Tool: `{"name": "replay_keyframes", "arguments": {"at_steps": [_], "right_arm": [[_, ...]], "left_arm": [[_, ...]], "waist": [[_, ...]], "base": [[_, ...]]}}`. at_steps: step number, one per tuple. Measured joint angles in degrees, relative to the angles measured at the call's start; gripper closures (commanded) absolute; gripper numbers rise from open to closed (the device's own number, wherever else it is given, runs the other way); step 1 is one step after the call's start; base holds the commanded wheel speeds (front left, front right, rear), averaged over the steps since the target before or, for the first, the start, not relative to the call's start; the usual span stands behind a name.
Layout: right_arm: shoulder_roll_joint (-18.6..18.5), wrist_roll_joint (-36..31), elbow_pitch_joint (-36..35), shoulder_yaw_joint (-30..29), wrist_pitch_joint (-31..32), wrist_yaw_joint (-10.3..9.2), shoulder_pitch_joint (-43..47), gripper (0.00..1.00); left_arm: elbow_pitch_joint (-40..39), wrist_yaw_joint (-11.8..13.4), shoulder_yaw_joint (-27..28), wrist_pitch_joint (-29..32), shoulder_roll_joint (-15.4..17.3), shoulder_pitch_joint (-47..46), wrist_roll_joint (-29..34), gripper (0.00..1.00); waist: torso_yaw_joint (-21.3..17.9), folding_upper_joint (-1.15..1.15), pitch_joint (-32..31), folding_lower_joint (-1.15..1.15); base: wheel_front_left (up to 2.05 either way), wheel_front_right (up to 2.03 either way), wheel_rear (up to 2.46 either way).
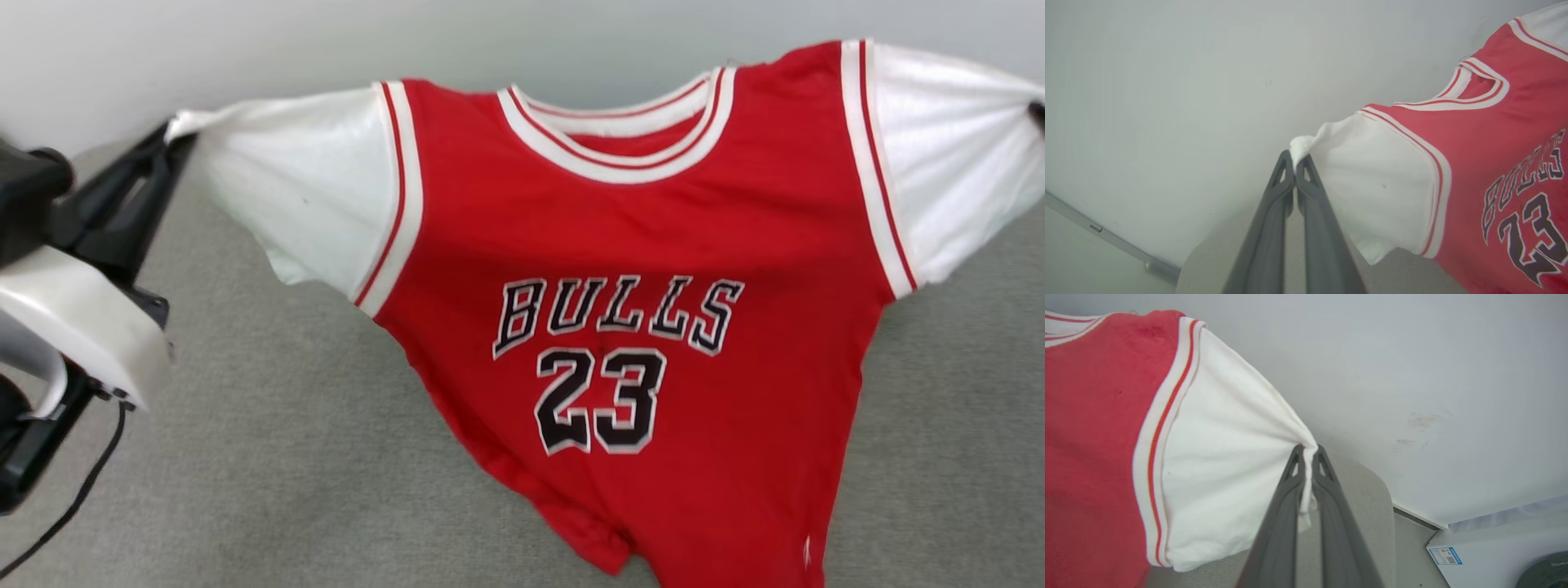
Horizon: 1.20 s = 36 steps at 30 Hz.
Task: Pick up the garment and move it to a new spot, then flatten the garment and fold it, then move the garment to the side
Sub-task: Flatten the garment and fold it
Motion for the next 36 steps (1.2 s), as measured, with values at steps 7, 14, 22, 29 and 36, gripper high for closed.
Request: {"name": "replay_keyframes", "arguments": {"at_steps": [7,14,22,29,36], "right_arm": [[0.1,-0.5,-7.6,-4.7,-2.8,0.0,-0.2,1.0],[0.6,-1.1,-13.7,-8.6,-4.3,0.0,-3.3,1.0],[-1.0,-4.5,-14.9,-8.3,-8.1,0.0,-7.9,1.0],[-0.6,-7.4,-10.9,-5.9,-11.3,0.01,-16.8,1.0],[2.5,-11.3,-1.4,-3.8,-17.5,0.01,-30.3,1.0]], "left_arm": [[-1.7,2.2,5.0,-3.8,1.4,-1.7,1.1,1.0],[-3.0,3.3,10.0,-6.9,2.6,-5.9,1.6,1.0],[-2.2,2.1,12.1,-8.7,3.1,-13.0,3.1,1.0],[3.6,-2.1,10.7,-9.6,2.5,-25.1,5.8,1.0],[19.5,-9.1,6.3,-12.6,-2.7,-42.8,9.8,1.0]], "waist": [[-3.8,0.0,-2.6,0.0],[-6.4,0.0,-2.4,0.0],[-7.9,0.0,1.1,0.0],[-8.8,0.0,7.7,0.0],[-9.5,0.0,16.1,0.01]], "base": [[0.0,0.0,0.0],[0.0,0.0,0.0],[0.0,0.0,0.0],[0.0,0.0,0.0],[0.0,0.0,0.0]]}}
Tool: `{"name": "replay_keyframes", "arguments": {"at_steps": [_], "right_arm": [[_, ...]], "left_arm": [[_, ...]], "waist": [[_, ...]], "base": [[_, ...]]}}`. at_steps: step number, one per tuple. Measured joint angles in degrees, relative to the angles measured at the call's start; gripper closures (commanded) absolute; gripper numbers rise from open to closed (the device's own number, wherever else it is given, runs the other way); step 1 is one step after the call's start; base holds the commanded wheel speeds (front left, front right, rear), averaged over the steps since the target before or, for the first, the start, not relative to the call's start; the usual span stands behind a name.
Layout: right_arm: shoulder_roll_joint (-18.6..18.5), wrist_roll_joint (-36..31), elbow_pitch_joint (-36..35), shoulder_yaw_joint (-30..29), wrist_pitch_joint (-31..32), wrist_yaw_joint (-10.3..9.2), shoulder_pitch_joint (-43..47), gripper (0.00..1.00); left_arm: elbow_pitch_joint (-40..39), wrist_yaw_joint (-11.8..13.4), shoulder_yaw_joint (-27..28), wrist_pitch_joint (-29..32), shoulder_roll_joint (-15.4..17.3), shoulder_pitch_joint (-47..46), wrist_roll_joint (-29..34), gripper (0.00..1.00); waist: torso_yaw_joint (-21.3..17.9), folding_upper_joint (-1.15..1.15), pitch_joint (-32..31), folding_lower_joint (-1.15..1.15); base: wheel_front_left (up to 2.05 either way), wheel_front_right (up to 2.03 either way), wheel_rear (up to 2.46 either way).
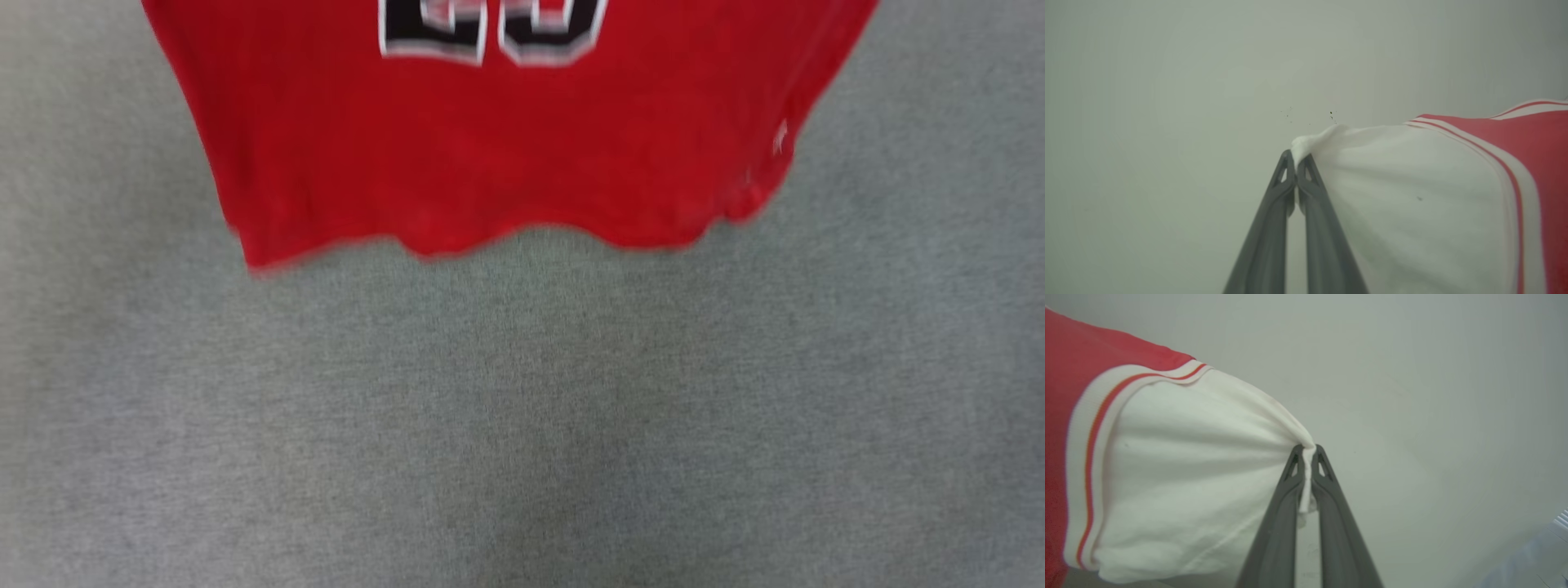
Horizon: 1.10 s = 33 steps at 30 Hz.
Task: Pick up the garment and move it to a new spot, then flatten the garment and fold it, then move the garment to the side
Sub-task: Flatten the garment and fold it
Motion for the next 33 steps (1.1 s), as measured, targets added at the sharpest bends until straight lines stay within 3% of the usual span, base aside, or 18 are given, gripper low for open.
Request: {"name": "replay_keyframes", "arguments": {"at_steps": [8,16,24,33], "right_arm": [[5.7,-6.4,13.6,-1.4,-7.8,0.01,-17.2,1.0],[9.6,-11.4,24.0,-3.8,-13.7,0.01,-26.4,1.0],[12.1,-13.5,32.1,-2.1,-18.2,0.01,-21.0,1.0],[14.0,-11.8,36.0,-0.4,-21.3,0.0,-7.6,1.0]], "left_arm": [[18.7,-3.5,-3.4,-6.7,-9.0,-23.1,6.2,1.0],[30.5,-5.1,-4.6,-12.2,-13.5,-31.2,7.3,1.0],[37.8,-6.5,-7.1,-16.6,-18.9,-26.5,4.4,1.0],[39.8,-6.7,-10.6,-19.1,-22.8,-8.5,2.5,1.0]], "waist": [[0.4,0.0,9.5,0.01],[1.5,0.0,15.4,0.01],[3.8,0.0,17.2,0.01],[4.9,0.0,12.8,0.0]], "base": [[0.0,0.0,0.0],[0.0,0.0,0.0],[0.0,0.0,0.0],[0.0,0.0,0.0]]}}
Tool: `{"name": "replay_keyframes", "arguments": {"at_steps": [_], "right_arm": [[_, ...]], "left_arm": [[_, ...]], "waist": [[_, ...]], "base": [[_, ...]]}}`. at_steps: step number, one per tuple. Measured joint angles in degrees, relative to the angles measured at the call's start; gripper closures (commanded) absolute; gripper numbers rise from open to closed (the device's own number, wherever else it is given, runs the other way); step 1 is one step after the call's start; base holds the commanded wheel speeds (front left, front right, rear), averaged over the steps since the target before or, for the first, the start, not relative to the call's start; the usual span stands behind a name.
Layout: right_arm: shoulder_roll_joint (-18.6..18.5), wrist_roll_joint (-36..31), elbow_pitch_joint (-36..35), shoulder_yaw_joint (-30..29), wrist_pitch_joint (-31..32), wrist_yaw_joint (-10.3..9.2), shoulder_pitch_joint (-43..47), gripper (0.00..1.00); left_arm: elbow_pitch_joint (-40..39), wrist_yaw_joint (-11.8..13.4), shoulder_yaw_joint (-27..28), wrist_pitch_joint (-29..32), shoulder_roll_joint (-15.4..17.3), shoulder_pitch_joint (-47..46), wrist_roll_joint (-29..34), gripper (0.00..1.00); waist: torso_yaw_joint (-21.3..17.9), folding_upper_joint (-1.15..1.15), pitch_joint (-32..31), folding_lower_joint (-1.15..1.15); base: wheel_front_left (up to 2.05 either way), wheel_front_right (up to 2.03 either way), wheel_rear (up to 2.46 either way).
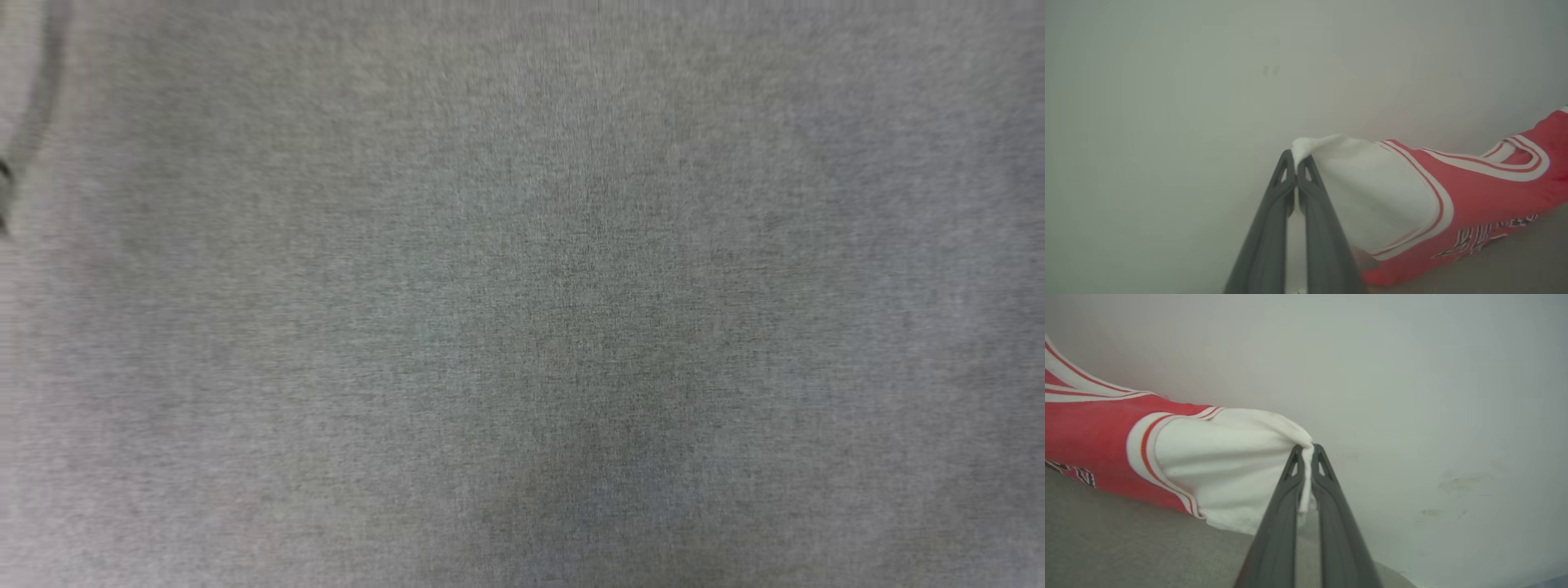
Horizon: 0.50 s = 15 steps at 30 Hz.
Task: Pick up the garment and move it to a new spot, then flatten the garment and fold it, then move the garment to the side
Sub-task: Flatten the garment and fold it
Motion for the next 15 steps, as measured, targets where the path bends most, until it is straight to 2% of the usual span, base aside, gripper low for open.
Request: {"name": "replay_keyframes", "arguments": {"at_steps": [5,8,15], "right_arm": [[-1.7,1.7,-0.7,3.6,-0.8,0.01,10.6,1.0],[-3.6,4.5,-2.5,4.2,-1.0,0.01,17.5,1.0],[-5.5,11.1,-9.0,2.4,-0.3,0.01,35.4,1.0]], "left_arm": [[-1.3,-0.3,-2.5,-0.3,-0.7,12.5,-1.3,1.0],[-4.2,0.8,-3.7,0.0,-0.5,20.7,-2.1,1.0],[-10.8,3.3,-4.9,1.0,3.2,40.9,-5.9,1.0]], "waist": [[0.4,0.0,-4.2,0.0],[0.7,0.0,-7.2,-0.01],[1.3,0.0,-14.4,-0.01]], "base": [[0.0,0.0,0.0],[0.0,0.0,0.0],[0.0,0.0,0.0]]}}
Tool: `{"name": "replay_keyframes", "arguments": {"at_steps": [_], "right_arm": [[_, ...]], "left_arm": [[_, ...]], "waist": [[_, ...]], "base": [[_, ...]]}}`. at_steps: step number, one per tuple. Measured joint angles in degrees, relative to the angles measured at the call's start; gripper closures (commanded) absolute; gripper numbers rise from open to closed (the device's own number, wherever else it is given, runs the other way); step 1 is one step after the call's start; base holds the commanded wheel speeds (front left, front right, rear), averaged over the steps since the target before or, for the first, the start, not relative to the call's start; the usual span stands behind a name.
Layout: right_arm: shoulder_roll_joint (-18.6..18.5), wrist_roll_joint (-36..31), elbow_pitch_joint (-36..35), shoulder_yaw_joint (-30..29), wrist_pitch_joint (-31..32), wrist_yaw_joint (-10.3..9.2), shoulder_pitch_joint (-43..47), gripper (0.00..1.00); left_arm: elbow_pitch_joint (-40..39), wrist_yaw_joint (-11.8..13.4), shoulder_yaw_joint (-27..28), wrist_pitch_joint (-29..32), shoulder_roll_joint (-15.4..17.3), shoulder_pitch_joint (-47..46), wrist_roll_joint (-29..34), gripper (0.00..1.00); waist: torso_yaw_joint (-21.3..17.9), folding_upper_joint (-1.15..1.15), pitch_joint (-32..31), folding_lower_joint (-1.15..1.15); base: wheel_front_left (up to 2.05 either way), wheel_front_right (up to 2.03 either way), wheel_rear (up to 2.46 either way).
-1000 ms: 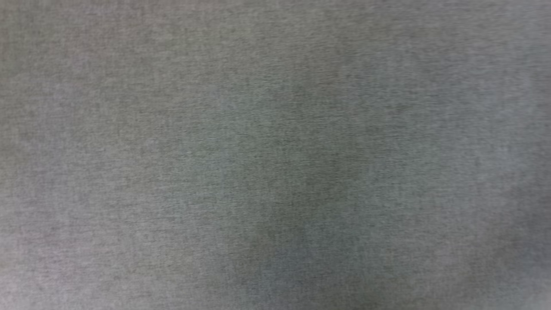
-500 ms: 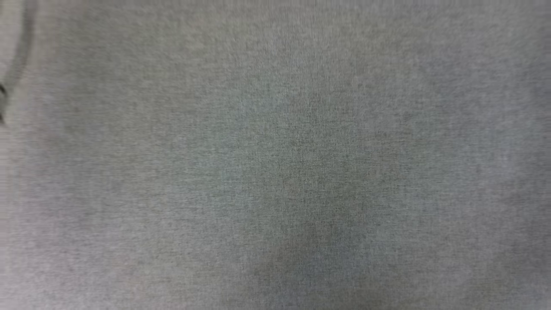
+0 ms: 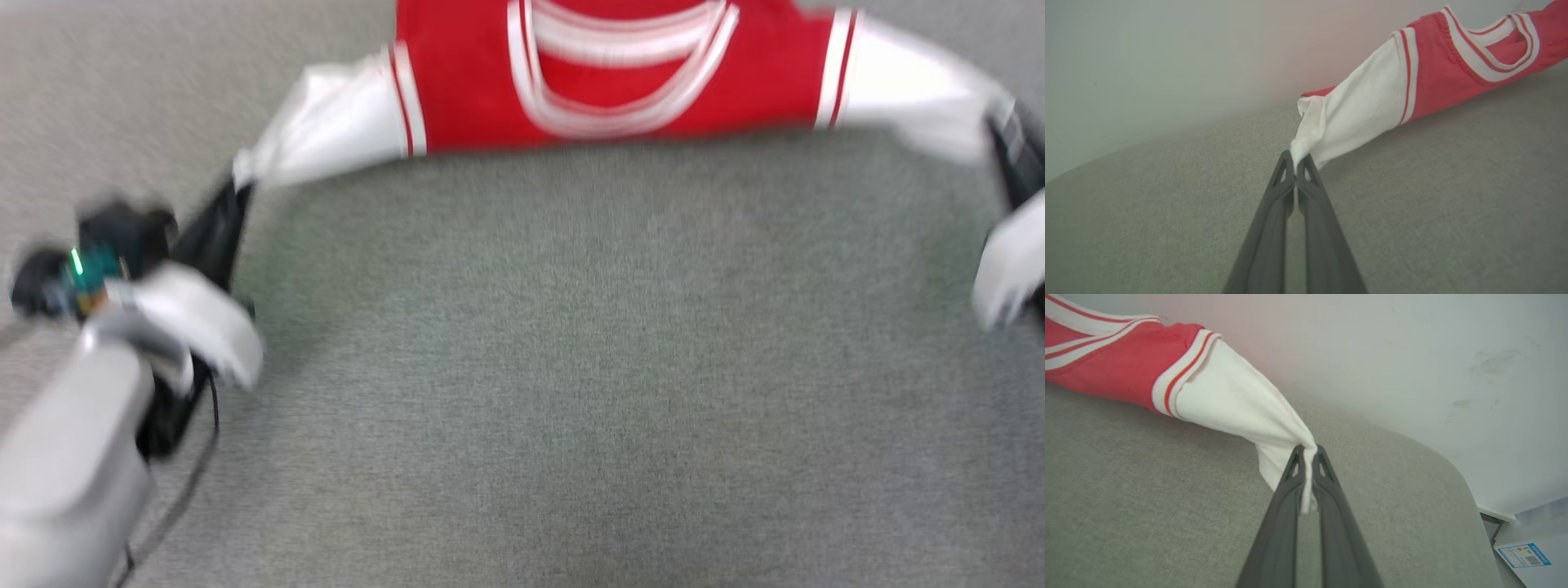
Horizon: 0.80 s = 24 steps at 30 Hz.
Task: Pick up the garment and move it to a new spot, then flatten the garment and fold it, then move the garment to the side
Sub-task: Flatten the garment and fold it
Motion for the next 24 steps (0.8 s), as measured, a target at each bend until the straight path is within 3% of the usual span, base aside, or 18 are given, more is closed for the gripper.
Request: {"name": "replay_keyframes", "arguments": {"at_steps": [11,24], "right_arm": [[-4.8,6.2,-9.5,-1.0,3.5,0.01,26.1,1.0],[-10.2,10.9,-18.2,-0.7,10.4,0.01,40.6,1.0]], "left_arm": [[-8.5,5.0,-1.9,2.0,3.4,22.1,-4.5,1.0],[-14.4,8.5,-2.4,4.5,7.1,35.8,-9.0,1.0]], "waist": [[0.8,0.0,-9.7,-0.02],[-0.2,0.0,-14.7,-0.01]], "base": [[0.0,0.0,0.0],[0.0,0.0,0.0]]}}
